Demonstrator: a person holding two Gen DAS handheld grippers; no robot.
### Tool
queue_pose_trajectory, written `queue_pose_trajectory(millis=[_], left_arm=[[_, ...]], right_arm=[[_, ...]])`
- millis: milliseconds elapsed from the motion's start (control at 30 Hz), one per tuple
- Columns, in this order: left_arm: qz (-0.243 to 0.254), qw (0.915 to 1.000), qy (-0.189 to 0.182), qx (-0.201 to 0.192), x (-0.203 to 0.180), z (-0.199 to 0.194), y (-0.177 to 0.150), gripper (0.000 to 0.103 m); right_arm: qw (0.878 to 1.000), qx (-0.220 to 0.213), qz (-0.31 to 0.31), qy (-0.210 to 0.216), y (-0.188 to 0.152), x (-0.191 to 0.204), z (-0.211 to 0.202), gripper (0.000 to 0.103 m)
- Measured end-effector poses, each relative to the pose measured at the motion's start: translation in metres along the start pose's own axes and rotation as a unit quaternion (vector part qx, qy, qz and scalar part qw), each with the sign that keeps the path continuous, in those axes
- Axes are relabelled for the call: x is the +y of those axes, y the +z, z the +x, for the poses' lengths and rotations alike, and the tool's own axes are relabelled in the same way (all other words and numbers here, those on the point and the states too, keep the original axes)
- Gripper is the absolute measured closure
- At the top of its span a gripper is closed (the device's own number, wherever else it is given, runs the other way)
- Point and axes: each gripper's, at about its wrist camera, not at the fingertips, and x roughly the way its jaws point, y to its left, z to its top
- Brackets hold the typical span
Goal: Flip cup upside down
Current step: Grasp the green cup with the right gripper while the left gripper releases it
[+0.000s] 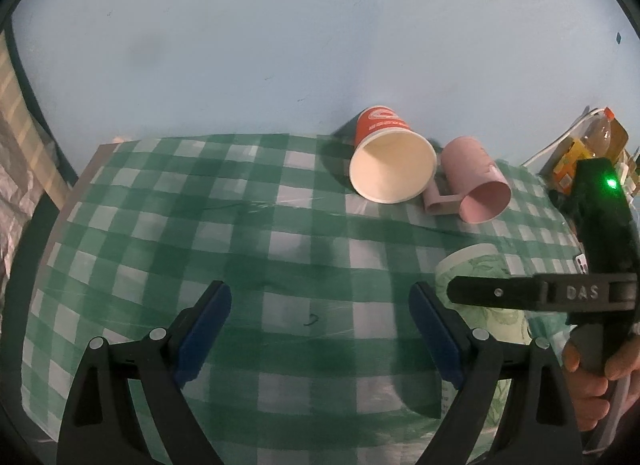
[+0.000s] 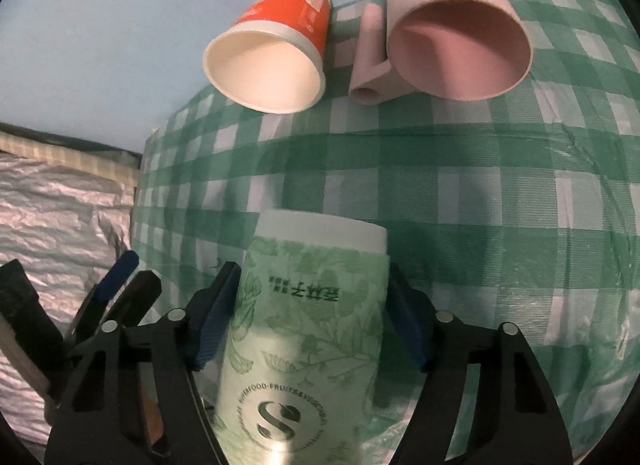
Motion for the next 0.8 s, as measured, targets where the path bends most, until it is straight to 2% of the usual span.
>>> queue_pose_trajectory(millis=[200, 367, 467, 600, 700, 800], left_arm=[[-0.007, 0.9998, -0.017, 0.002, -0.004, -0.002, -0.002, 0.011], [-0.006, 0.9998, -0.020, -0.007, -0.009, -0.011, -0.005, 0.011], [-0.005, 0.9996, -0.025, -0.013, -0.011, -0.017, -0.008, 0.011], [-0.004, 0.9996, -0.013, -0.026, -0.012, -0.024, -0.013, 0.011], [-0.010, 0.9994, -0.007, -0.031, -0.009, -0.026, -0.017, 0.011], [-0.018, 0.9993, -0.004, -0.033, -0.006, -0.027, -0.021, 0.011]], right_arm=[[0.997, -0.051, -0.057, 0.003, -0.016, 0.013, -0.028, 0.033], [0.983, -0.131, -0.129, -0.018, -0.034, 0.027, -0.062, 0.033], [0.969, -0.176, -0.166, -0.041, -0.043, 0.039, -0.074, 0.034], [0.943, -0.241, -0.216, -0.083, -0.052, 0.058, -0.084, 0.034], [0.925, -0.274, -0.238, -0.110, -0.054, 0.069, -0.089, 0.034], [0.911, -0.289, -0.259, -0.137, -0.055, 0.080, -0.094, 0.034]])
